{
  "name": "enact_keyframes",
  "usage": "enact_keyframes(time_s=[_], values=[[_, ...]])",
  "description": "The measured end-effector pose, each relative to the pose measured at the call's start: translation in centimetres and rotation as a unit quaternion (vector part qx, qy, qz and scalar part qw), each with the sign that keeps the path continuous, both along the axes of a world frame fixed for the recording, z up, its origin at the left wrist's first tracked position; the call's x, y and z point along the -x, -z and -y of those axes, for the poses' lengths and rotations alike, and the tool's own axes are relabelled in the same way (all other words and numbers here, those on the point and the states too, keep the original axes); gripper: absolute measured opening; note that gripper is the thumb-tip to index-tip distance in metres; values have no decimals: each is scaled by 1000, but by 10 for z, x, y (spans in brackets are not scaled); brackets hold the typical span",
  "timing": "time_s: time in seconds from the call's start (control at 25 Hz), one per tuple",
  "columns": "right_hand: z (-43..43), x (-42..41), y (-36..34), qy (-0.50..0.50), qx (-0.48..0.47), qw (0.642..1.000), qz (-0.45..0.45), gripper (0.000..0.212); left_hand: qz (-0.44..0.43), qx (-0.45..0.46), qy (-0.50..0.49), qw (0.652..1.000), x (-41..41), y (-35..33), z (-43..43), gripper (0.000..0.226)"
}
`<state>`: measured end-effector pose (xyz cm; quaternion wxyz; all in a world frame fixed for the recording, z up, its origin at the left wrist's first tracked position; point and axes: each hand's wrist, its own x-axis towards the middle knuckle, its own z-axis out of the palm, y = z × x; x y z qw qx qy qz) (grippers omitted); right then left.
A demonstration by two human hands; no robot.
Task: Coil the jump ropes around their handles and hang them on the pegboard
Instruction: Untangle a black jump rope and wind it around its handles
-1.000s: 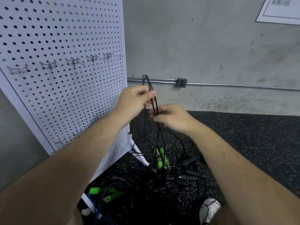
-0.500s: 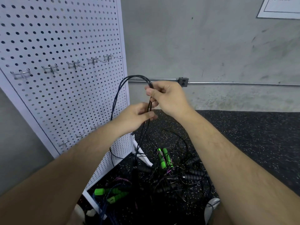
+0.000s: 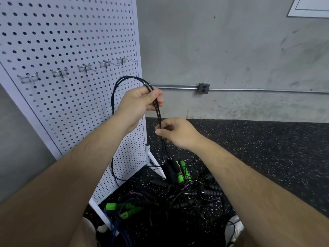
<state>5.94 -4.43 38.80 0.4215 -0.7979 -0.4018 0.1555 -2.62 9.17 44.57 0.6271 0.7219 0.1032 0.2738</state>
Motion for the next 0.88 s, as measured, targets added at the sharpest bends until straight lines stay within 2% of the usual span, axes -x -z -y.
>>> enact_keyframes(time_s=[0.08,0.16,0.24,0.32,0.4,0.56,0.68,0.76,0.88], values=[[0,-3,0,21,-21,999,-24,16,10,25,7,1000,1,-1,-1,17],[0,-6,-7,36,-48,998,-36,17,-18,8,14,1000,5,1,-1,21],[1,-6,-17,49,-93,994,-43,14,-101,-65,38,992,14,11,2,18],[2,-5,-27,62,-145,986,-55,12,-197,-138,106,965,21,29,6,16],[3,-6,-31,75,-171,981,-59,16,-237,-166,152,945,21,46,8,21],[6,-5,-30,59,-166,983,-47,20,-201,-194,75,957,18,45,15,13],[14,-3,-24,15,-101,993,-65,10,-188,-218,23,957,16,34,10,11],[18,-5,-15,0,-69,994,-87,14,-176,-220,-7,959,13,28,6,12],[18,-4,2,-21,-37,998,-48,9,-153,-196,-12,969,12,19,7,13]])
